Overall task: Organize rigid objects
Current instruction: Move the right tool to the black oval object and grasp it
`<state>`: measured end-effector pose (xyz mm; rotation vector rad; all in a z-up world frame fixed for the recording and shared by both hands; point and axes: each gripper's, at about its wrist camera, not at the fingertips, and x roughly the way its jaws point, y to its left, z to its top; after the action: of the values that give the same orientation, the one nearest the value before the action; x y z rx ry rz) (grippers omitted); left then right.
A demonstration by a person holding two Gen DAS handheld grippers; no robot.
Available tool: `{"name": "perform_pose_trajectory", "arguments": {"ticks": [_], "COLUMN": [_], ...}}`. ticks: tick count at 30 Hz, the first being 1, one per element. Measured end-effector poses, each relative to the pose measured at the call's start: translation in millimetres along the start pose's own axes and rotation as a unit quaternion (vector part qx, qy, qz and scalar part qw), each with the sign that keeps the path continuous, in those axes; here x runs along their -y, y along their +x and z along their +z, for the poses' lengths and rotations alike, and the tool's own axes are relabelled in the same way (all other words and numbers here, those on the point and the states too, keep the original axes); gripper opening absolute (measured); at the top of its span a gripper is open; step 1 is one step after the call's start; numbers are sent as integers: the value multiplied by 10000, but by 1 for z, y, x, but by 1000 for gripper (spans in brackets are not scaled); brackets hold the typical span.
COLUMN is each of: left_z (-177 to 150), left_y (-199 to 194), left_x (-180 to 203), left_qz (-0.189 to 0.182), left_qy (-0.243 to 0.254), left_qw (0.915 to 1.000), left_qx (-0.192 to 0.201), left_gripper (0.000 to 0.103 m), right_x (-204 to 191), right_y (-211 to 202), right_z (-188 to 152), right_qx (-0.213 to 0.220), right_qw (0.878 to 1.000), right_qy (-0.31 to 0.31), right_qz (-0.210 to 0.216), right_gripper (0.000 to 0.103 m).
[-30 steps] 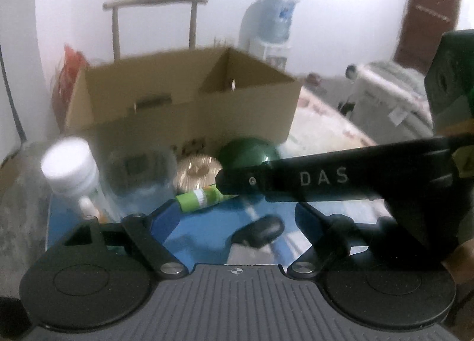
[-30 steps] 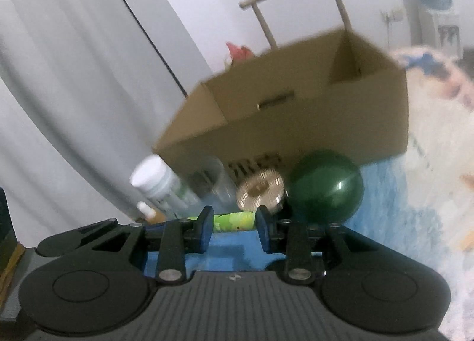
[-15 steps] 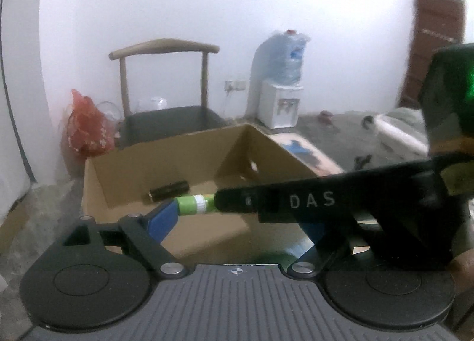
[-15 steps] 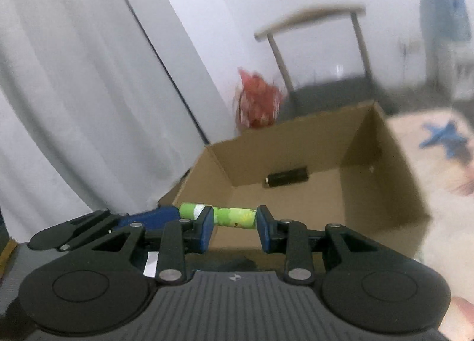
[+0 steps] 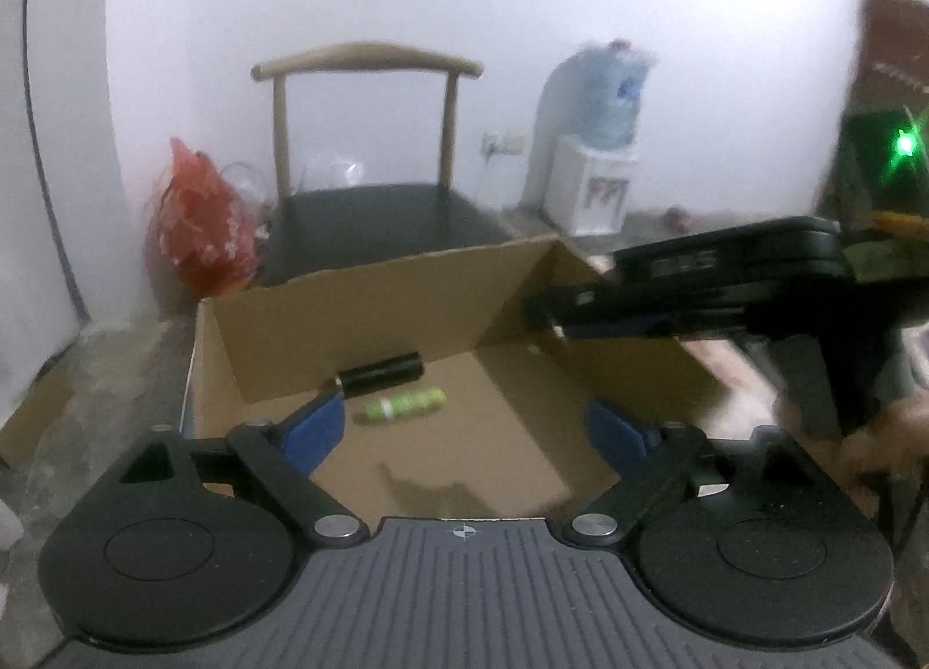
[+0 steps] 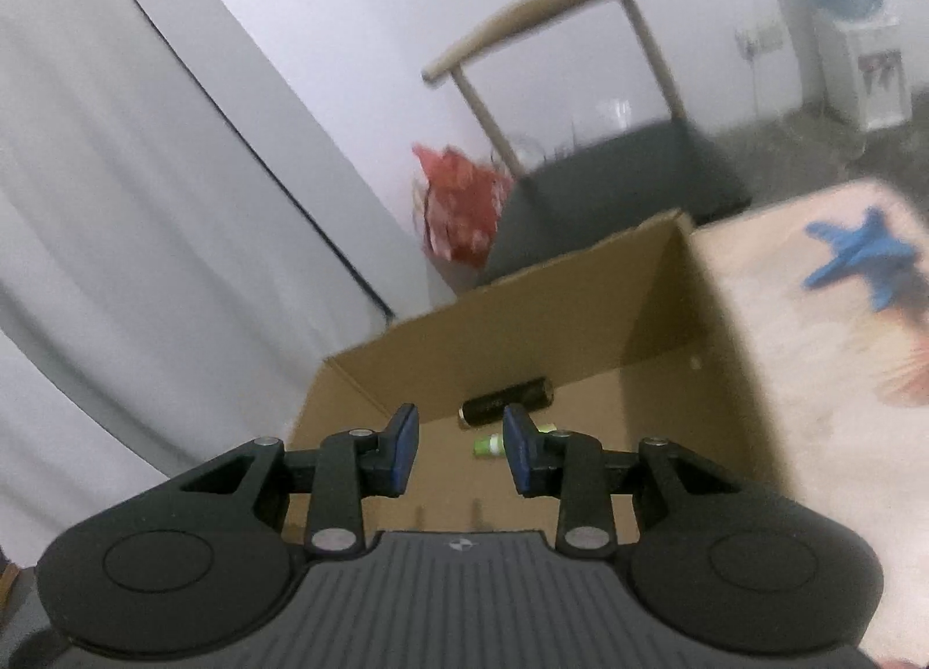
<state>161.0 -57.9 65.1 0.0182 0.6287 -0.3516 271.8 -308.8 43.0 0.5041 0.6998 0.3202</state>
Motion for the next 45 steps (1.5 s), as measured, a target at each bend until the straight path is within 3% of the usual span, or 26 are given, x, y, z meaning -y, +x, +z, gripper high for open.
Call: {"name": "perform_pose_trajectory", "arguments": {"ticks": [4, 9, 15, 18, 25, 32, 39, 45], "left_z": [-21, -58, -103, -119, -126, -134, -128, -125], "left_y": [-40, -70, -61, -44, -2, 26, 33, 40], "left_x": [6, 21, 35, 42, 45, 46, 54, 72], "left_qz": [-345, -656, -1025, -1140, -946, -958, -978, -1254], "left_qy": [208, 467, 362, 286, 204, 162, 254, 360], "left_qw": [9991, 9968, 9926, 9891, 9853, 9744, 9750, 9726], "left_qx": [139, 3, -545, -891, -1407, -2027, -1979, -1922], "left_gripper": [94, 94, 93, 82, 70, 55, 50, 50], "right_x": [4, 12, 24, 30, 28, 35, 43, 60], "right_y": [-60, -104, -118, -112, -89, -67, -63, -78], "right_z": [-32, -84, -152, -171, -185, -195, -197, -194], "right_qx": [326, 360, 179, 8, -196, -459, -487, -349], "right_qw": [9995, 9990, 9964, 9948, 9947, 9936, 9927, 9904], "right_qy": [-16, 204, 774, 957, 953, 961, 1030, 1215], "right_qz": [-41, -181, -285, -355, -346, -379, -387, -565], "right_gripper": [35, 35, 35, 35, 35, 34, 34, 34]}}
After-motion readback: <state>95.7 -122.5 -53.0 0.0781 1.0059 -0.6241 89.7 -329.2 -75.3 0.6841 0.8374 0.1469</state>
